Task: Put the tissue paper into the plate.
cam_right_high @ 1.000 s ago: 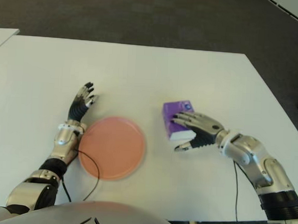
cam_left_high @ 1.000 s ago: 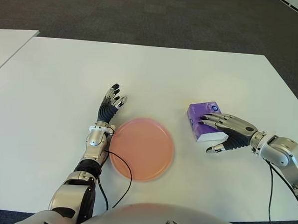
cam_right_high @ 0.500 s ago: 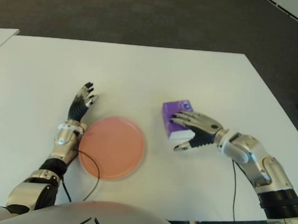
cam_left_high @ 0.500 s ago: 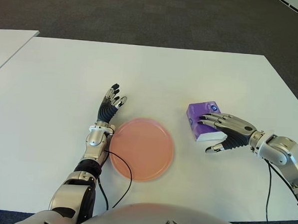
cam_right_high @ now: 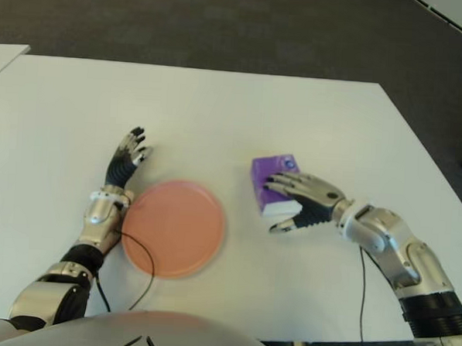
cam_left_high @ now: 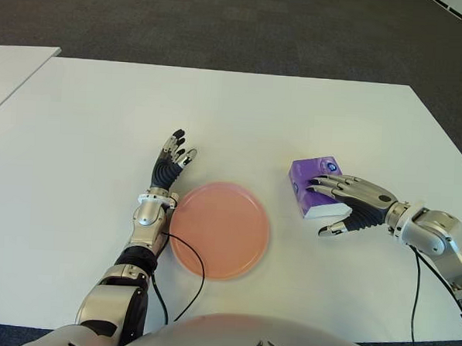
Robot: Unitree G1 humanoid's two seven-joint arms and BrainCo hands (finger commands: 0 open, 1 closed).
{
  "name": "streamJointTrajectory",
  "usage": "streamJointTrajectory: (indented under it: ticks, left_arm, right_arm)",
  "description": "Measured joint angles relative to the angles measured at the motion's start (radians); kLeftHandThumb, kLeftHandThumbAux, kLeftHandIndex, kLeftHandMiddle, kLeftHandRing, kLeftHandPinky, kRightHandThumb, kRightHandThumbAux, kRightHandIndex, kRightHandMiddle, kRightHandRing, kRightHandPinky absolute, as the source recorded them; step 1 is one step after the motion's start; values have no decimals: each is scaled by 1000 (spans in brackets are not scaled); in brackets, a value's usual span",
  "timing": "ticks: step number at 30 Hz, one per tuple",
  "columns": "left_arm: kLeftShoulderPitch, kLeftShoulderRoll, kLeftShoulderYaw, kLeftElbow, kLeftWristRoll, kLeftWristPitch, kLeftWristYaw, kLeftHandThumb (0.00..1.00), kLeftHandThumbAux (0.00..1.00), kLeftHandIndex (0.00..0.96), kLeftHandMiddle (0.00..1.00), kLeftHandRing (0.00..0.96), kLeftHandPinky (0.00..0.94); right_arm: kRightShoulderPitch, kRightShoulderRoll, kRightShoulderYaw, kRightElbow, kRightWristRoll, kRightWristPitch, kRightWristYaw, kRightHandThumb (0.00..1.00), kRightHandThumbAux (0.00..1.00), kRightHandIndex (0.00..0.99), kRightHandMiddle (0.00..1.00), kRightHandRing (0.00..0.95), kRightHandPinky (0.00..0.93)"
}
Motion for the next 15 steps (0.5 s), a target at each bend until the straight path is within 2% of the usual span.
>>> streamJointTrajectory:
  ticks: [9, 12, 15]
  left_arm:
    - [-3, 3, 0, 7, 0, -11, 0, 0, 576, 0, 0, 0, 0]
    - [-5, 3, 0, 8, 0, -12, 0, 0, 572, 0, 0, 0, 0]
    - [-5, 3, 0, 9, 0, -13, 0, 0, 570, 0, 0, 0, 0]
  right_arm:
    - [-2, 1, -1, 8, 0, 0, -8, 89, 264, 0, 0, 0, 0]
    - [-6, 22, -28, 56, 17, -2, -73, 95, 261, 0, 0, 0, 0]
    - [-5, 30, -63, 68, 37, 7, -98, 106, 261, 0, 0, 0, 0]
